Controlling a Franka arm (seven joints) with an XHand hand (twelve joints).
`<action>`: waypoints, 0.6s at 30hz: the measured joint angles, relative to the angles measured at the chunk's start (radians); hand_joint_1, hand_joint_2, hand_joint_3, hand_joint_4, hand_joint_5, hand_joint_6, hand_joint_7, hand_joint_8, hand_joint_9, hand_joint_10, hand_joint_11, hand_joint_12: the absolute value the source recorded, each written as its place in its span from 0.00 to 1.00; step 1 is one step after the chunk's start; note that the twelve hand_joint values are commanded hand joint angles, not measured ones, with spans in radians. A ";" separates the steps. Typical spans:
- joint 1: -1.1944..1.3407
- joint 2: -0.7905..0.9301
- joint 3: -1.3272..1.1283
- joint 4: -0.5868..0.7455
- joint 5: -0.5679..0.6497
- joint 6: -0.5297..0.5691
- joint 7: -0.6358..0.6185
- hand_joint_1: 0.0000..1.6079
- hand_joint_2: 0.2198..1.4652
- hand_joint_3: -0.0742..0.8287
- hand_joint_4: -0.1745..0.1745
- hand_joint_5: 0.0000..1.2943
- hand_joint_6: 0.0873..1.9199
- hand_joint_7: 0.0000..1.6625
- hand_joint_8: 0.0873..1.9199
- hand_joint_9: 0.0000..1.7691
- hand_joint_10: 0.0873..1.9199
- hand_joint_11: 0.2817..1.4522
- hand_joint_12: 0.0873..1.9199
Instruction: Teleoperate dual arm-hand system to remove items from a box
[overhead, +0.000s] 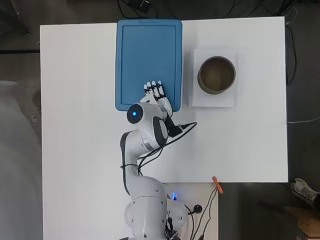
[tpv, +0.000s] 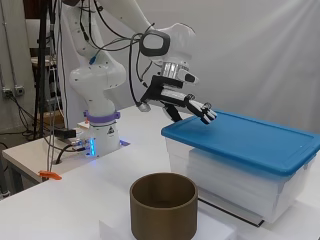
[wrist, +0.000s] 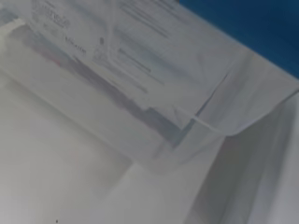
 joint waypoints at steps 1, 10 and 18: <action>0.000 0.011 0.003 0.003 -0.003 -0.012 0.004 0.60 0.73 0.10 0.49 0.42 0.43 0.29 0.49 0.34 0.50 0.28 0.22; 0.008 -0.022 -0.087 0.040 0.225 -0.025 -0.332 0.42 0.97 0.09 0.96 0.34 0.94 0.29 1.00 0.33 0.99 0.22 0.55; -0.004 -0.102 -0.106 0.236 0.223 -0.130 -0.267 0.79 0.86 0.08 0.30 0.39 0.85 0.37 0.75 0.44 0.74 0.24 0.56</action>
